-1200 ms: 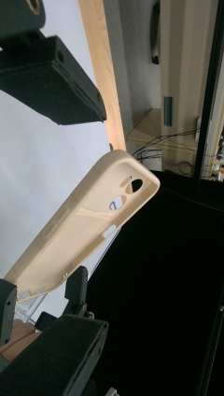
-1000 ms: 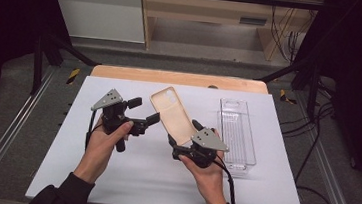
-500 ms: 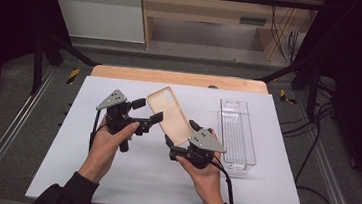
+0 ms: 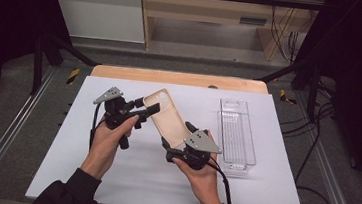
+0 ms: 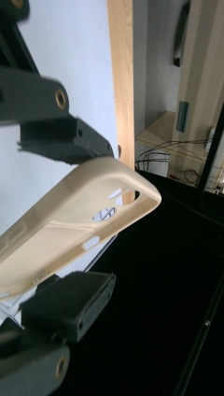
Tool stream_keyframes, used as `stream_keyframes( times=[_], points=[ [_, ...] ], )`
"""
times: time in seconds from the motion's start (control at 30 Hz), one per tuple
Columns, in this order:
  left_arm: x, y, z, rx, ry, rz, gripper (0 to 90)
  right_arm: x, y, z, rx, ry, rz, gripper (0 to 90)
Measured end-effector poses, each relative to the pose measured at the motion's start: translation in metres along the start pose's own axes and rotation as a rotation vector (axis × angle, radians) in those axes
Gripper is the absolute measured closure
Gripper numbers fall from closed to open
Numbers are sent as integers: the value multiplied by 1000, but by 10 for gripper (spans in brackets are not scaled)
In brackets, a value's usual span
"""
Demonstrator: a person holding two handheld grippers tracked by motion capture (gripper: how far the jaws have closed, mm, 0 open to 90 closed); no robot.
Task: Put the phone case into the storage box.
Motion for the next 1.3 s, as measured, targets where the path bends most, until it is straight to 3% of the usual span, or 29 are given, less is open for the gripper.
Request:
stream_keyframes(
  times=[0.23,0.4,0.8,0.9,1.17,1.3],
  points=[
    [1,1,-3,-10,7,-42,581,-9,-1,5,2,-32,10,122],
    [2,2,-4,-11,18,-63,670,-11,-1,6,2,-39,10,122],
    [4,9,-5,-16,38,-105,779,-16,-2,10,1,-67,11,119],
    [3,14,-4,-25,31,-94,789,-18,-2,11,-3,-78,16,118],
    [3,28,0,-30,10,-12,793,-22,1,13,18,-129,54,105],
    [2,34,2,-23,3,32,793,-20,2,12,20,-143,50,48]
  ],
)
Point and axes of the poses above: each handheld gripper's, and its own axes: z roughly forward along the jaws, x roughly out of its top, y roughly to its right, the point moved 8 cm from there along z, roughly forward along the jaws, and after that the axes turned 6 degrees about z, right-handed, at the moved point
